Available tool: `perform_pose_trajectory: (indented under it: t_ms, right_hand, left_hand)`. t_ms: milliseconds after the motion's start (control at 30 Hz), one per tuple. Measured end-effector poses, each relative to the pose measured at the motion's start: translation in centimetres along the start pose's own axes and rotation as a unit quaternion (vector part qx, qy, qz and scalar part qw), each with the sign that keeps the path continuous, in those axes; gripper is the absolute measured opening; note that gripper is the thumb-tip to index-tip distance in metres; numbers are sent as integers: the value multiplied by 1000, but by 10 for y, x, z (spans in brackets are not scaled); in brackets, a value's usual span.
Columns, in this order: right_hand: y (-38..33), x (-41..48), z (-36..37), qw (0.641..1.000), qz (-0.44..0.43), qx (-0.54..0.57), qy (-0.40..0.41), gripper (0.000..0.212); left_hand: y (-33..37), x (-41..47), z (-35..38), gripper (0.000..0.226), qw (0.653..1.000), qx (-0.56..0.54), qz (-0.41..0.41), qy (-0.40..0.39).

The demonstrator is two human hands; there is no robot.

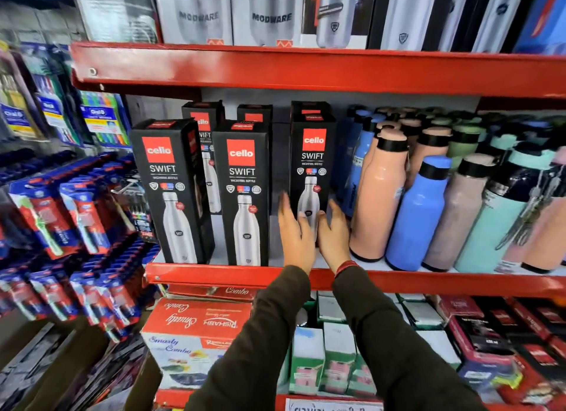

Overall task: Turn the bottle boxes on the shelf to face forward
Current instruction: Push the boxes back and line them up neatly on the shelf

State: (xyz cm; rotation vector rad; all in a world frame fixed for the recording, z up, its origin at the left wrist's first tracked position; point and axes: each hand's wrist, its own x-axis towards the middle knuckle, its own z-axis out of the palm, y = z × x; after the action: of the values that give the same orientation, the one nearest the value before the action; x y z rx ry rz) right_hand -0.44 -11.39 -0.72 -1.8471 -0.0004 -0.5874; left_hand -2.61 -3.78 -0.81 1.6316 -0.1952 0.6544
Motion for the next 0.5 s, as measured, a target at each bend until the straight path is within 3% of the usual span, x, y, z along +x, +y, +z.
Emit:
perform_pose_trajectory:
  t_ms: [200,500]
  right_hand:
    - [13,18,1,998,45,-8,-38,46]
    - [20,11,-7,999,27,-31,-12,42]
  left_hand:
    - [-16,27,14,50,979,-6,-205,-2]
    - [-18,15,9,41,979,3,-190,70]
